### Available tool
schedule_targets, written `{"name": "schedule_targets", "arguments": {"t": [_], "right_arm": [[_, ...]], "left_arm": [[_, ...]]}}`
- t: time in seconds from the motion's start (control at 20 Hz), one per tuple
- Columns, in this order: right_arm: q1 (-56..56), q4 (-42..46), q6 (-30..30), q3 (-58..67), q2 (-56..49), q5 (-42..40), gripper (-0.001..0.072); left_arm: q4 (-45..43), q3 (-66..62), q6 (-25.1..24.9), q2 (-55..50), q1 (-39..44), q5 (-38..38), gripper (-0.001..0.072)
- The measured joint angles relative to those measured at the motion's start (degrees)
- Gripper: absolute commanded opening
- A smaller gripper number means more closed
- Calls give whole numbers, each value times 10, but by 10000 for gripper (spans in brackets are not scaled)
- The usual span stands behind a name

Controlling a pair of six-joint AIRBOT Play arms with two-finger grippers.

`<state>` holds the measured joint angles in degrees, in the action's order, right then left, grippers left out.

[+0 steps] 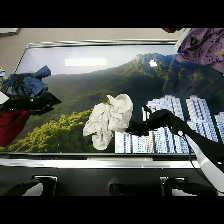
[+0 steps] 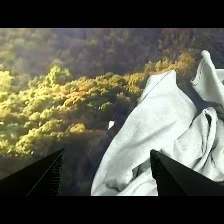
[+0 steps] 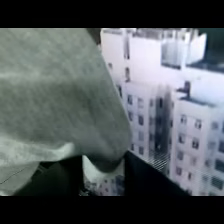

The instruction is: Fold the clothes and pants, and hang the long-sleeved shirts on hangers.

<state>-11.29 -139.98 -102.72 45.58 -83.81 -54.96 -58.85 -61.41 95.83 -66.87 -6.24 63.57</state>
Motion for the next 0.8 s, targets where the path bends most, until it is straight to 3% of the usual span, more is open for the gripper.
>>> {"name": "schedule_targets", "arguments": {"t": [0.15, 0.4, 0.6, 0.8], "right_arm": [[-5, 1, -9, 6, 2, 2, 31], [-6, 46, -10, 19, 52, 0, 32], [-6, 70, -1, 22, 90, -5, 33], [-7, 78, 23, 23, 103, -27, 33]], "left_arm": [[9, 11, -9, 3, 0, 26, 590], [113, 150, -105, 35, 37, 33, 590], [216, 275, -154, 52, 124, -31, 590], [258, 333, -170, 56, 227, -117, 590]]}}
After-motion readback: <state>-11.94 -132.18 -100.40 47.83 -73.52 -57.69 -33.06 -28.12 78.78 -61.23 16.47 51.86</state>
